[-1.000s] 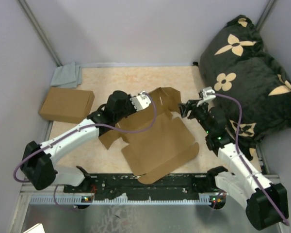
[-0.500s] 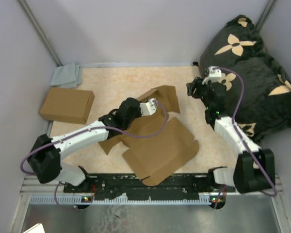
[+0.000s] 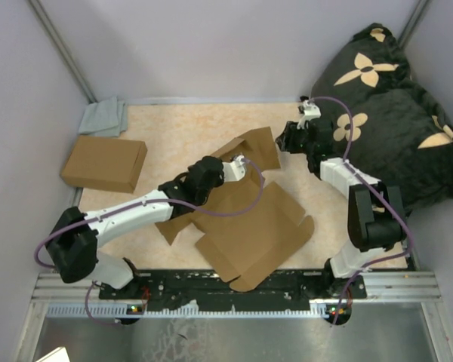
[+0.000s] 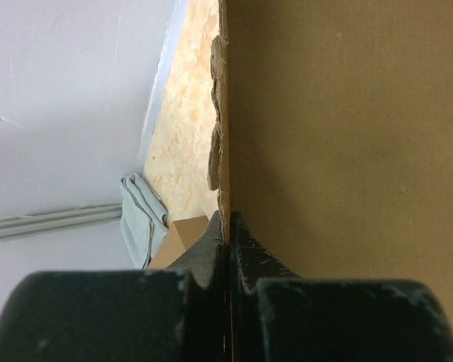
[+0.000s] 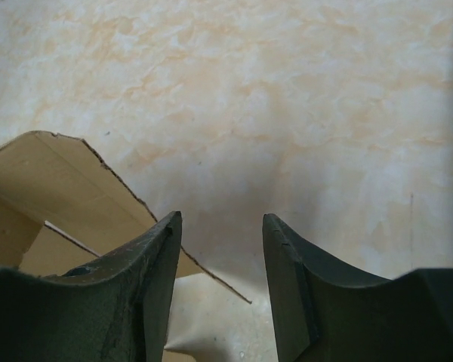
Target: Fold the paper box
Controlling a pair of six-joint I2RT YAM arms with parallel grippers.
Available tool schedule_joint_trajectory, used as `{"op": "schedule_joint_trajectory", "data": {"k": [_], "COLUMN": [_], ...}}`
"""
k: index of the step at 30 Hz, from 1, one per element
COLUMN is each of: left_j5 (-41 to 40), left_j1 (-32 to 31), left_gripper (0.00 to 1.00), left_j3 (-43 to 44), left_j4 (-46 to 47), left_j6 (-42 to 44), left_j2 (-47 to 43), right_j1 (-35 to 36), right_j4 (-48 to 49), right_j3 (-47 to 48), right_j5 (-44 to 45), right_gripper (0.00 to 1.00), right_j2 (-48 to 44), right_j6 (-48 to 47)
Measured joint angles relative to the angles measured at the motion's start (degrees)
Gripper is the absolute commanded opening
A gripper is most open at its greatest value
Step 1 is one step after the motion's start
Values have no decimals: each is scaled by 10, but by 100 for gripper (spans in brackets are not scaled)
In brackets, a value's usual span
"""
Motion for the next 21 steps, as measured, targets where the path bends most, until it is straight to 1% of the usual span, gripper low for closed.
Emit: {"op": "schedule_joint_trajectory", "data": {"k": [4,10,21], "left_j5": [2,3,3], "left_j1": [-5,-9,-11], "left_gripper": [0,0,0], "left_j3": [-8,-28,-31], "left_j4": [1,17,24], "left_j6": [1,3,5], "left_j2": [-19,-39,-40], "right_j1": [0,0,-6], "right_j4": [-6,-14,-15], "right_j3": [4,28,56], "right_j5": [-28,-47,-44], "right_gripper": [48,47,46], "right_j2": [3,14,68], "right_j6": [-3,-10,-11]}}
